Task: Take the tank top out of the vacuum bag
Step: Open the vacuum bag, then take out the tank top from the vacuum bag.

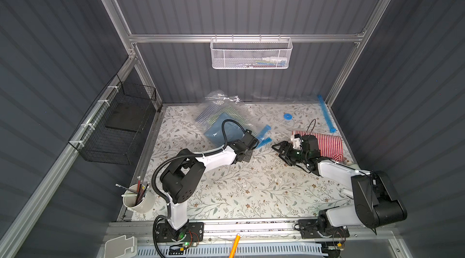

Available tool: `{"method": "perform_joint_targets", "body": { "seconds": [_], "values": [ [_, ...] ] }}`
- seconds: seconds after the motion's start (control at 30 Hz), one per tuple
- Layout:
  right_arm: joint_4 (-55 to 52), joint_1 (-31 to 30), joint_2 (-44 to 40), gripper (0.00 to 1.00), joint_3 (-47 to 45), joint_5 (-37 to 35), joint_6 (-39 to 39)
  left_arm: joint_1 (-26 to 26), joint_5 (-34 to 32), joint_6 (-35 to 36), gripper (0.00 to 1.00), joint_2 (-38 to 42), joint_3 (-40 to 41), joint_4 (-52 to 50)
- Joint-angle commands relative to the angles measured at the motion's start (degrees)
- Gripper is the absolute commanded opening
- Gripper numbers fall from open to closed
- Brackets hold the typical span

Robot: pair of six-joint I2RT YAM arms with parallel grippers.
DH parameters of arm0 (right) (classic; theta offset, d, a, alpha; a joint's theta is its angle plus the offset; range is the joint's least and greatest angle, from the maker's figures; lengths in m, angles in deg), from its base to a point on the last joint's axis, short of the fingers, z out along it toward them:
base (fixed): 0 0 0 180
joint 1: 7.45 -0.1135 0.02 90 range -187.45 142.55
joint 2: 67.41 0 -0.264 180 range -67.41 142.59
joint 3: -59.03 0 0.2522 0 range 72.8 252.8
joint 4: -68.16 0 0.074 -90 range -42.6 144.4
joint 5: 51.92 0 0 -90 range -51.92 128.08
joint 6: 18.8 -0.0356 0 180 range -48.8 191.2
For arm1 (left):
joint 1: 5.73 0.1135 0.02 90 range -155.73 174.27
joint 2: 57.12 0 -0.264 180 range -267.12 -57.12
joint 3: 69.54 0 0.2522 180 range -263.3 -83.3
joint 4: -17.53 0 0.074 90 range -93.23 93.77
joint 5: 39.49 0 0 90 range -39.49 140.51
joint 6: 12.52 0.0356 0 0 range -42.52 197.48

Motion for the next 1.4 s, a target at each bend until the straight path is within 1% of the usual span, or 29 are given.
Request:
{"method": "perform_joint_targets", "body": {
  "seconds": [0.0,0.13,0.33,0.5,0.63,0.67,0.9,1.1,1.17,1.27,1.37],
  "values": [
    [5.0,-1.2,1.6,0.76,-0.1,-1.1,-2.9,0.1,4.8,-4.9,0.00,1.3,-1.5,-0.1],
    [8.1,-2.4,4.6,0.70,0.2,-0.9,-4.8,0.1,5.9,-5.9,0.00,0.9,-2.8,-0.2],
    [10.6,-5.5,8.6,0.68,2.3,-1.2,-5.7,0.0,7.1,-6.7,0.00,1.8,-3.1,0.1],
    [13.4,-6.3,13.3,0.64,4.8,-0.3,-7.0,0.0,8.3,-7.1,0.00,2.2,-2.9,0.2],
    [13.8,-6.6,16.4,0.54,7.4,0.1,-7.3,0.1,8.7,-7.2,0.00,3.0,-2.5,0.0],
    [13.5,-6.8,16.9,0.53,8.1,0.0,-7.2,0.1,8.4,-7.2,0.00,3.5,-2.2,-0.2],
    [10.8,-8.2,19.6,0.53,11.7,-0.8,-6.0,0.1,7.0,-7.3,0.00,5.9,-1.7,-1.0],
    [9.9,-9.3,21.2,0.54,14.5,0.1,-5.4,0.0,7.4,-7.1,0.00,5.8,-2.0,-0.9],
    [7.8,-9.6,21.6,0.58,15.9,-0.4,-4.5,0.0,7.6,-7.0,0.00,5.9,-1.8,-0.8],
    [5.1,-9.8,22.6,0.61,17.3,-1.1,-3.0,0.1,7.7,-7.1,0.00,6.0,-1.7,-0.6],
    [-0.1,-10.0,23.6,0.64,19.4,-3.5,-0.3,0.0,8.1,-7.1,0.00,6.1,-1.6,-0.5]
  ]
}}
